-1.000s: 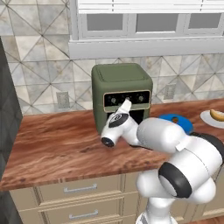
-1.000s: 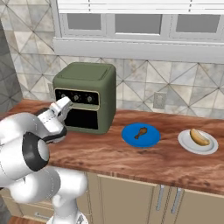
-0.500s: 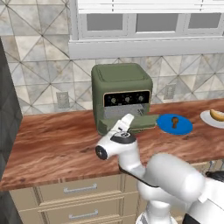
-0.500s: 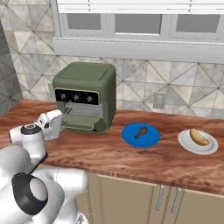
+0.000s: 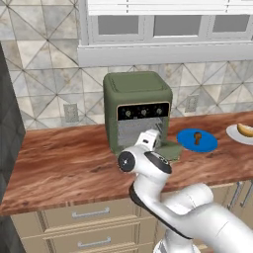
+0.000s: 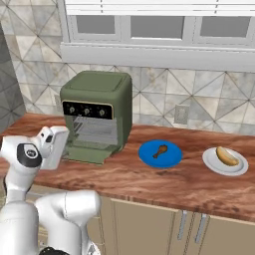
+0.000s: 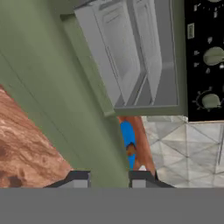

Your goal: Open the toaster oven door. Place the hotdog bun on the bottom tray in the toaster oven and place the chicken drumstick on the top tray.

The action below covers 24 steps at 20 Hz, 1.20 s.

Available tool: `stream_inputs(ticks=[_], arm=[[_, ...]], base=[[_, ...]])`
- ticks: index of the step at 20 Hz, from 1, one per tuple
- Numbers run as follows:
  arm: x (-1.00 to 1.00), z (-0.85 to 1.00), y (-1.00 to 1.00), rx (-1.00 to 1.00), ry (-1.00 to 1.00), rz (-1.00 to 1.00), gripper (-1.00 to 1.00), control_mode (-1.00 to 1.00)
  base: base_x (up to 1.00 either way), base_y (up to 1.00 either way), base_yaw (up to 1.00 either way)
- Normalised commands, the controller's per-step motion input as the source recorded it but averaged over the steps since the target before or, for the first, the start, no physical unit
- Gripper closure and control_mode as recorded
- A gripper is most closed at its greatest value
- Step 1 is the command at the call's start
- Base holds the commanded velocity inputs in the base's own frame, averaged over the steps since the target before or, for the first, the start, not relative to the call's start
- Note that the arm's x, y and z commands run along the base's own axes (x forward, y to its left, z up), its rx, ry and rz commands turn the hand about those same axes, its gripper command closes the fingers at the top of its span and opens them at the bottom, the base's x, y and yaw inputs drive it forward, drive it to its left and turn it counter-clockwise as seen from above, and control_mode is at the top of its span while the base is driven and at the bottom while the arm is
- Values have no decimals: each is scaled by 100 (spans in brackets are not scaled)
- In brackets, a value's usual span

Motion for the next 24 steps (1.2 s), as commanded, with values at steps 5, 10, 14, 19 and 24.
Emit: stream_inputs(ticks=[5, 10, 14, 19, 24], arm=[[58, 92, 17, 0, 14, -1, -100, -100], [100, -8, 44, -25, 40, 0, -100, -100], [93, -40, 31, -60, 52, 5, -100, -100], [73, -2, 0, -48, 11, 11, -100, -100], [47, -52, 0, -64, 0, 21, -100, -100]], base=[[0, 0, 0], [0, 0, 0], [0, 0, 0], [0, 0, 0], [0, 0, 0]])
